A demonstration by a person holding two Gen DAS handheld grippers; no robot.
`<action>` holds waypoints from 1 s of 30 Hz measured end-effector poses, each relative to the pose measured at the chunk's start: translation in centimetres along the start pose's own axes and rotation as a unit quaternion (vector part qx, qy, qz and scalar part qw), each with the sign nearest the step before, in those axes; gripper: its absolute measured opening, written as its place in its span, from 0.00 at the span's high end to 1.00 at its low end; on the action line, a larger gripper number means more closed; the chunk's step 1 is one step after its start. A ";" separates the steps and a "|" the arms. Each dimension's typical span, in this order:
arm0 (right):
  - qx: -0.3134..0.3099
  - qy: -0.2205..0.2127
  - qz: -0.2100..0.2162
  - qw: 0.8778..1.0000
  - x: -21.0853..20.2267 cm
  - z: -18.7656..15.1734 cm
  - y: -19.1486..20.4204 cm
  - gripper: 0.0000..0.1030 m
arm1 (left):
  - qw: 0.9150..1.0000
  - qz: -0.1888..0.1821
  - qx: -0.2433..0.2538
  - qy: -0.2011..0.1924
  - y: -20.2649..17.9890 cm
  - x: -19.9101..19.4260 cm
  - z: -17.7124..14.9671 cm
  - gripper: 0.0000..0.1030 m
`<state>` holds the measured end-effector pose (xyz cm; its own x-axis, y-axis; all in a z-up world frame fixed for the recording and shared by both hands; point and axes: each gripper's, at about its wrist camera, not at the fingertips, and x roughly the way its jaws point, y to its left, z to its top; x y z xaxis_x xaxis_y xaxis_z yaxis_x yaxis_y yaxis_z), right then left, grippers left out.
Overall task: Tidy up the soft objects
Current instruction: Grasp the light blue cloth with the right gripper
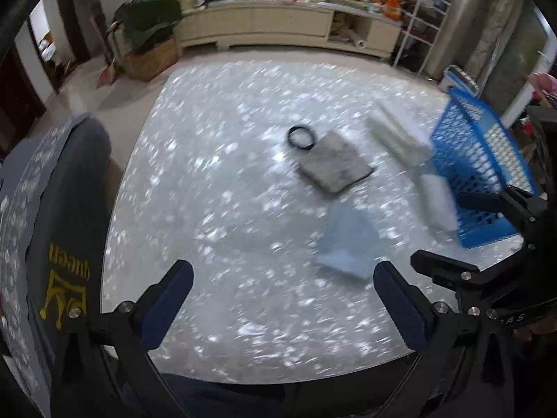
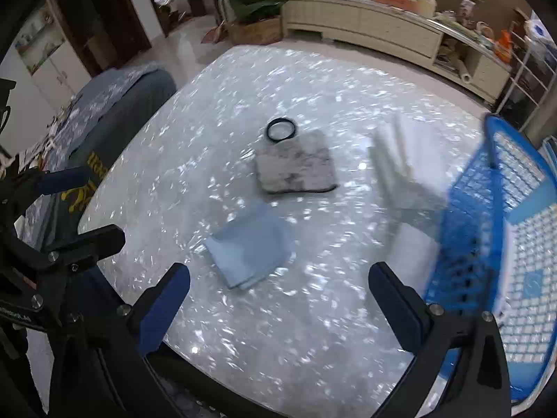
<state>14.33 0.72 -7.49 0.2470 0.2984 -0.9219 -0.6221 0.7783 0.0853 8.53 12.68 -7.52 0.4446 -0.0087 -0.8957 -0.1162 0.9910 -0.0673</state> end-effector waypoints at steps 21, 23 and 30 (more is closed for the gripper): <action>-0.073 0.082 0.002 0.994 9.3 0.9 6.0 0.38 | 0.998 -0.004 -0.022 0.053 5.4 6.0 -2.6 0.00; -0.080 0.083 -0.006 0.993 9.6 0.7 6.4 0.41 | 0.998 -0.006 -0.023 0.055 5.6 6.3 -2.6 0.00; -0.100 0.081 -0.024 0.991 9.6 0.5 7.9 0.64 | 0.998 -0.023 -0.024 0.057 5.4 6.7 -2.7 0.00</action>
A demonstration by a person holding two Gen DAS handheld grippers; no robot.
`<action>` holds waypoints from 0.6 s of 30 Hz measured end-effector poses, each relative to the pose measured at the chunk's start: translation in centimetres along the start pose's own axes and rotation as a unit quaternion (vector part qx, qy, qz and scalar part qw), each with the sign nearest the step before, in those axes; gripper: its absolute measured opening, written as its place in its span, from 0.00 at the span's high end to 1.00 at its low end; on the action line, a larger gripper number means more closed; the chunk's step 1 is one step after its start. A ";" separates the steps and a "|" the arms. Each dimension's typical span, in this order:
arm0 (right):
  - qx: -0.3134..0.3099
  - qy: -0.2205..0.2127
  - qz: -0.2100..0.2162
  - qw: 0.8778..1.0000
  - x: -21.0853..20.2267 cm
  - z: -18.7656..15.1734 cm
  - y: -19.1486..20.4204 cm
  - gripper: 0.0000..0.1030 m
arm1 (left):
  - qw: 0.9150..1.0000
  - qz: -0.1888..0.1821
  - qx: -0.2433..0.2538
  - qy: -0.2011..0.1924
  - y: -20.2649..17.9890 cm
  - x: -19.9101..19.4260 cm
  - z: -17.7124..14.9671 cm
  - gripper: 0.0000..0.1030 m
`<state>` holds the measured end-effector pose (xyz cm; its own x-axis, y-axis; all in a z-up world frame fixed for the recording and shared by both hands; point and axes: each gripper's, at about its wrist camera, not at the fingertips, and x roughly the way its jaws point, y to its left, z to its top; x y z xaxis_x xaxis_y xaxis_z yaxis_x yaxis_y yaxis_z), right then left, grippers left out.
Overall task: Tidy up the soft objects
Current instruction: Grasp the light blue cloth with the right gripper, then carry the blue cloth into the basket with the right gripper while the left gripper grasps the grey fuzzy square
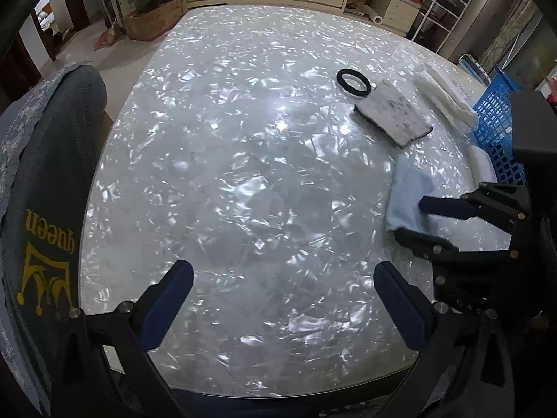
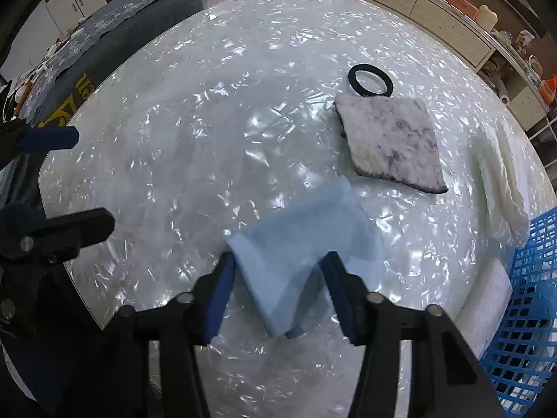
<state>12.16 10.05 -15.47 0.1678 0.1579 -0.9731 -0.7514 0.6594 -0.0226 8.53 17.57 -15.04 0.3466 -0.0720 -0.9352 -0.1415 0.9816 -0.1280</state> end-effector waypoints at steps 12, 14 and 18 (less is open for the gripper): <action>0.056 -0.005 0.055 0.997 -1.6 -1.0 -2.6 0.92 | 0.999 -0.027 -0.003 -0.033 -1.3 -2.4 0.3 0.00; 0.065 -0.013 0.066 0.996 -2.7 -1.4 -3.2 0.92 | 0.999 -0.029 0.000 -0.038 -1.9 -2.9 0.4 0.00; 0.078 -0.035 0.076 0.993 -5.1 -2.2 -4.4 0.92 | 0.998 -0.035 0.007 -0.045 -3.6 -3.9 0.9 0.00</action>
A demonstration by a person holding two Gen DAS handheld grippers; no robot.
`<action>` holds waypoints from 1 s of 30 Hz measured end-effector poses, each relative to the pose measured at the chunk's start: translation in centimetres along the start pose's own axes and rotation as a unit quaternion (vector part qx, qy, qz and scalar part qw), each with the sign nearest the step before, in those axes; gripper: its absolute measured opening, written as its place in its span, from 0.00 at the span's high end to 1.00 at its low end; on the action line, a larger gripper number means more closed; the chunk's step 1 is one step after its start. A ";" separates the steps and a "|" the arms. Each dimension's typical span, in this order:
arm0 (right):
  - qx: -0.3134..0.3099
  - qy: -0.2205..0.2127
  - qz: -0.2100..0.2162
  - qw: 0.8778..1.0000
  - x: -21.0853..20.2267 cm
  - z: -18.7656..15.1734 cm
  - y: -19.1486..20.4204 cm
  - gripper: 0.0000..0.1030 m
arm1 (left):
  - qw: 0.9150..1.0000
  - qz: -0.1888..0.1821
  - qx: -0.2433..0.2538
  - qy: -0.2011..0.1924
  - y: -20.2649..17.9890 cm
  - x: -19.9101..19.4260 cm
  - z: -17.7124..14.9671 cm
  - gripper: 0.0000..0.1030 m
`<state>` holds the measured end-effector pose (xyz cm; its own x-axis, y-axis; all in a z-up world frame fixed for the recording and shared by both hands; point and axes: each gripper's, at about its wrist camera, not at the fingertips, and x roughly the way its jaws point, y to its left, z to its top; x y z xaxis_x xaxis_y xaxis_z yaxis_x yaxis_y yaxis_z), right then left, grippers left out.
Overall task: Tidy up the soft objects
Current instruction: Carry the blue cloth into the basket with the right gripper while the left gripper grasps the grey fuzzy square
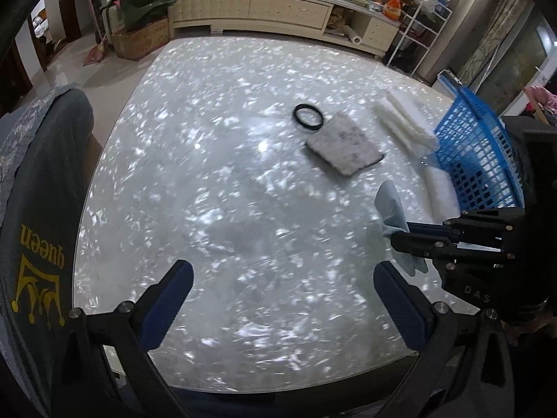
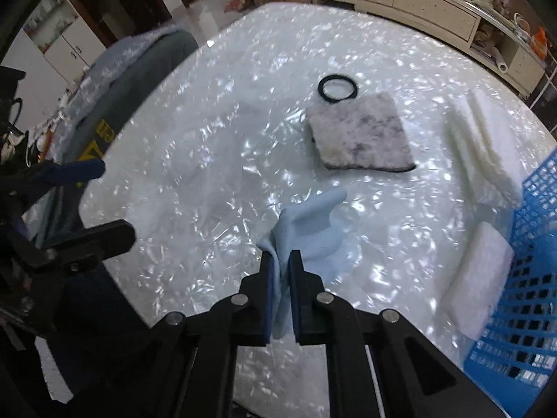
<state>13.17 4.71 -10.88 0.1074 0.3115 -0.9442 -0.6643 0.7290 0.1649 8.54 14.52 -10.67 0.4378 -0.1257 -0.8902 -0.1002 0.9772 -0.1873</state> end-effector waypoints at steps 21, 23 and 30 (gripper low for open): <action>0.058 -0.117 -0.025 0.991 -13.5 -1.3 -9.0 0.92 | 0.998 -0.023 0.064 -0.014 -6.8 1.0 6.9 0.00; 0.066 -0.126 -0.032 0.989 -14.6 -1.5 -10.2 0.92 | 0.997 -0.024 0.067 -0.010 -7.1 1.8 7.5 0.00; 0.115 -0.135 -0.069 0.982 -16.6 -3.0 -15.7 0.92 | 0.996 -0.029 0.078 0.016 -7.3 5.5 8.8 0.00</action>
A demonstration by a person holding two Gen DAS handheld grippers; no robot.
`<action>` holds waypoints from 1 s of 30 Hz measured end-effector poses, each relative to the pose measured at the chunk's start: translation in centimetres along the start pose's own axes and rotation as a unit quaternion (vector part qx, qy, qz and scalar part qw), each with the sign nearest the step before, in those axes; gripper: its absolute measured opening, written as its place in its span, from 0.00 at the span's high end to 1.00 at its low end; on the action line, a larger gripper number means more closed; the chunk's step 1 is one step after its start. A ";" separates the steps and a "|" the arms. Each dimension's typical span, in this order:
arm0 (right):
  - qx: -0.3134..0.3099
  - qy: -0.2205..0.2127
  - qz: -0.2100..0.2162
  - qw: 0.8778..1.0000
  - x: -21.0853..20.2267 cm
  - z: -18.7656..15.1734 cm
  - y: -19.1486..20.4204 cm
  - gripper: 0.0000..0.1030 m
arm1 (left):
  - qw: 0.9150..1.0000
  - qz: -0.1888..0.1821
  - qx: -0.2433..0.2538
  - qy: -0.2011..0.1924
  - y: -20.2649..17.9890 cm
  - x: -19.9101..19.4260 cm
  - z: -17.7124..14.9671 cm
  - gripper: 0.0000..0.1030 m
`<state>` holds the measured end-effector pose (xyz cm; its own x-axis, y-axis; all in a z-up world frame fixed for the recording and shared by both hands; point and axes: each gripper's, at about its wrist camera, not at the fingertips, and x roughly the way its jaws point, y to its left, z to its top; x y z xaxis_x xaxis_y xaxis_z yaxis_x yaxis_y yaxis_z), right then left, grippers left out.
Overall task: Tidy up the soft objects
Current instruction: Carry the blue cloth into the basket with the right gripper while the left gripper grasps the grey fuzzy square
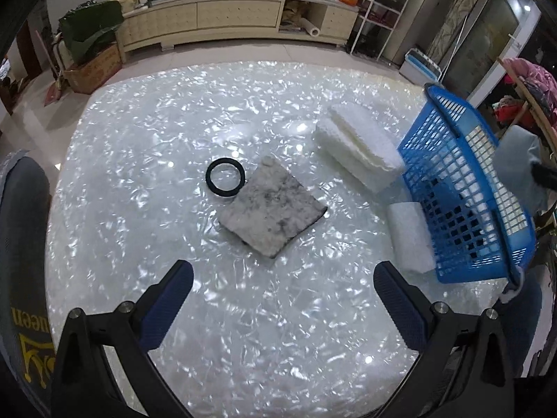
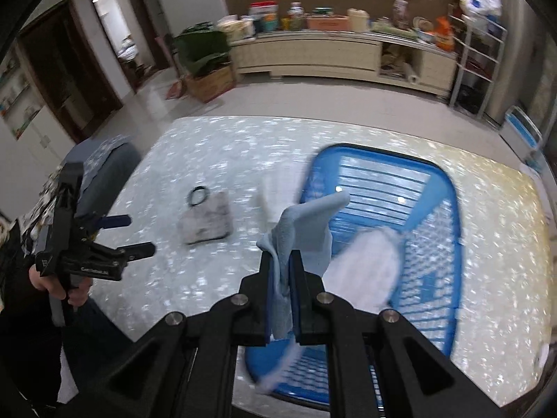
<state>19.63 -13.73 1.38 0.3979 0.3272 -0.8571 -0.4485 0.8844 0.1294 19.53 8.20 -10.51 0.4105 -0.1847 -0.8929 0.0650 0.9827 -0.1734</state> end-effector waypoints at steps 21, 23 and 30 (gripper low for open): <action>0.045 0.109 -0.048 0.992 6.2 -1.2 -5.2 0.92 | 0.996 -0.003 0.079 0.037 -1.0 7.6 1.8 0.20; 0.047 0.121 -0.044 0.991 7.1 -1.5 -5.2 0.92 | 0.996 -0.005 0.079 0.041 -0.9 8.2 2.0 0.22; 0.048 0.160 -0.030 0.985 9.8 -2.3 -4.6 0.92 | 0.993 0.005 0.108 0.044 -1.8 10.0 2.4 0.31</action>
<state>23.77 -15.32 -8.76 0.1414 0.1649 -0.9761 -0.3484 0.9312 0.1068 25.74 4.61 -18.11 0.3314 -0.1669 -0.9286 0.2598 0.9623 -0.0803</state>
